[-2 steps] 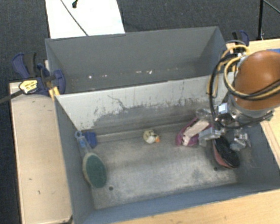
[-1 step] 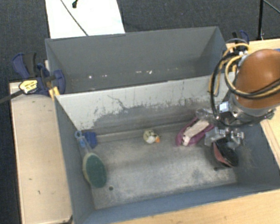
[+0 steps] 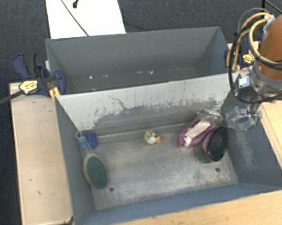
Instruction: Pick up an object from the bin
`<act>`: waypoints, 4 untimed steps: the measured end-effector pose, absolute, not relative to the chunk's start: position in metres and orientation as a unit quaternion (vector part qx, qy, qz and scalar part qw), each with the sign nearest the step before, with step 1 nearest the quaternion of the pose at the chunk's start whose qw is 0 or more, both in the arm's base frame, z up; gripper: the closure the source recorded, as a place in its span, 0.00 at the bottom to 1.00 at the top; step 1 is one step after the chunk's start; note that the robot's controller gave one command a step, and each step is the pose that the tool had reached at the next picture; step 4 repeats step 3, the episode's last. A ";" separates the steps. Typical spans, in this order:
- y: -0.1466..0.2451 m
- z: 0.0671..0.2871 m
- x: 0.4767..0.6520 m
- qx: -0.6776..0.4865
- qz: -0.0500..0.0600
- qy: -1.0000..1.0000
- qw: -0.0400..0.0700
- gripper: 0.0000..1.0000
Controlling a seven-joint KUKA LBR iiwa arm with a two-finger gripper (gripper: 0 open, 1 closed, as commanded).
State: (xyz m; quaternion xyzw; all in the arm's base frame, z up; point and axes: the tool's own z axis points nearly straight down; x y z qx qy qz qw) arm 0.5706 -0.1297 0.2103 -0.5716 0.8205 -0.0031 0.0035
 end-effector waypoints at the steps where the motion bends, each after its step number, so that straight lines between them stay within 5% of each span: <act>1: -0.129 0.205 0.569 -0.569 0.000 0.822 0.001 0.00; 2: -0.114 0.089 0.566 -0.593 0.003 0.805 0.003 0.00; 3: -0.111 0.075 0.574 -0.740 0.000 0.672 0.009 0.00; 4: -0.111 0.075 0.574 -0.740 0.000 0.672 0.009 0.00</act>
Offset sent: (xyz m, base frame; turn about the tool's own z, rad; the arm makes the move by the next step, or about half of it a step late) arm 0.0000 0.0000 0.0000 0.0000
